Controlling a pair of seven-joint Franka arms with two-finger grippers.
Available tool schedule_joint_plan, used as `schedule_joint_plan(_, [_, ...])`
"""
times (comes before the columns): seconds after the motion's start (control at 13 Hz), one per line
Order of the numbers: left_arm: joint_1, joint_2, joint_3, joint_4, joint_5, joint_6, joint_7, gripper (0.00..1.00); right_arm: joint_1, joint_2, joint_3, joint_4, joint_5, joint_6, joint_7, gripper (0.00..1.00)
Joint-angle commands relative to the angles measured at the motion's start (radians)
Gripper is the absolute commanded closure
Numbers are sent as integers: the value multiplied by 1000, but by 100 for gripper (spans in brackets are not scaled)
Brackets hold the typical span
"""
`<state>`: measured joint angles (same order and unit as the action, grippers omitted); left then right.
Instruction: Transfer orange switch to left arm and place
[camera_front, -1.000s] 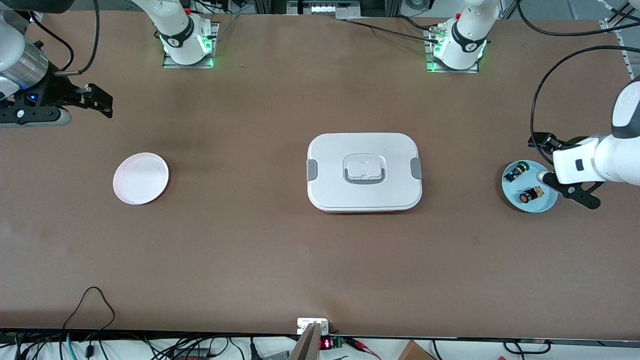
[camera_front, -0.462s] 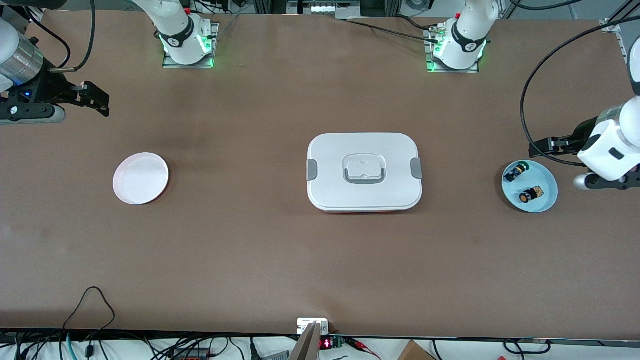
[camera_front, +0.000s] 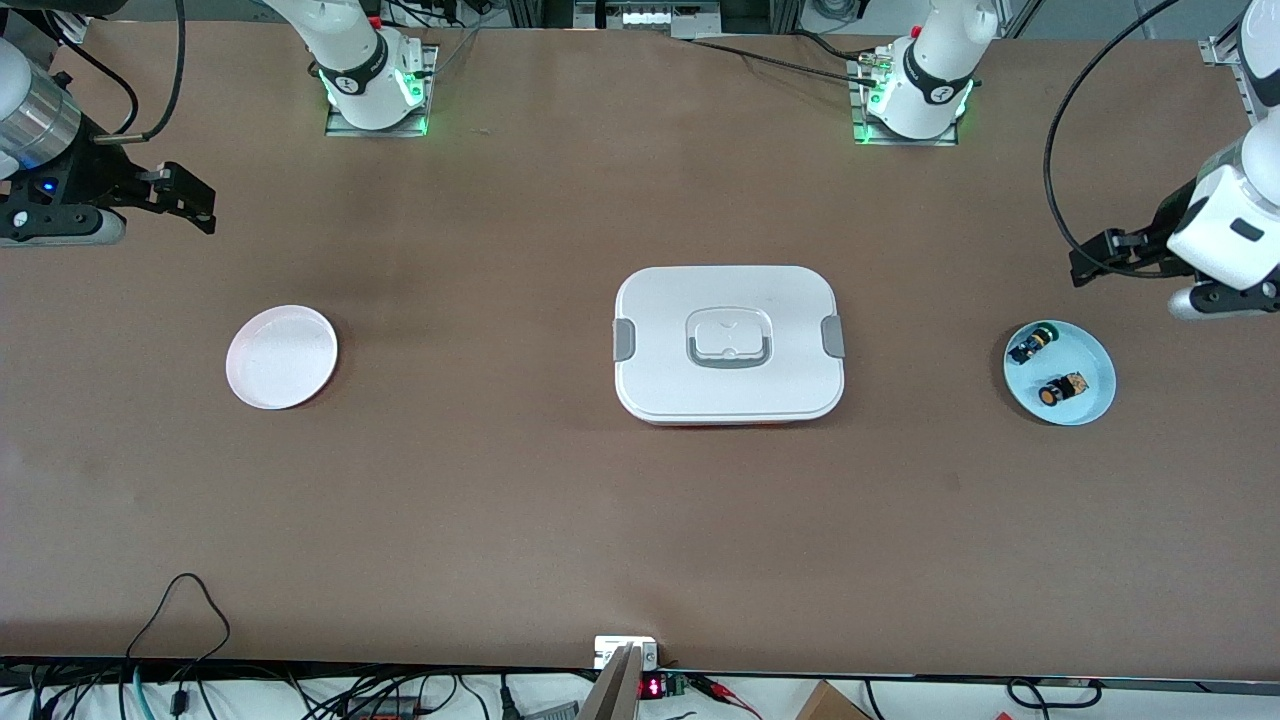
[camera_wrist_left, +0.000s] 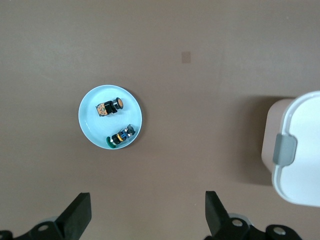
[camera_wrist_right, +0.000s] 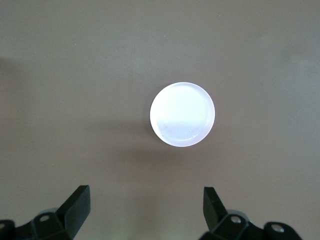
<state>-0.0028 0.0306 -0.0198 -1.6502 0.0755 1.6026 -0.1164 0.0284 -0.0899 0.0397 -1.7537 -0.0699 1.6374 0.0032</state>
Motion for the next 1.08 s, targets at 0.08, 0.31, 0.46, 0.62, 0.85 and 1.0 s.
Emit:
schedule_joint_plan(0.08, [-11,-23,15,-33,-17,23,44,0,-2,-5,6,22,15,-14,4,0])
schedule_joint_plan(0.31, [-19,-26,-15,-23,-17,17,37,0,-2,-4,5,31,15,-21,3,0])
schedule_joint_plan(0.46, [-11,-24,-15,-22,-19,17,43,0,-4,-4,5,52,15,-60,1,0])
schedule_joint_plan(0.62, [-11,-24,-15,-22,-28,17,43,0,-5,-2,5,63,15,-79,0,0])
schedule_joint_plan(0.85, [-13,-24,-15,-22,-46,16,38,0,-4,5,5,66,15,-93,0,0])
schedule_joint_plan(1.0, [-10,-24,-17,-22,-48,13,43,0,-4,5,5,66,15,-93,0,0])
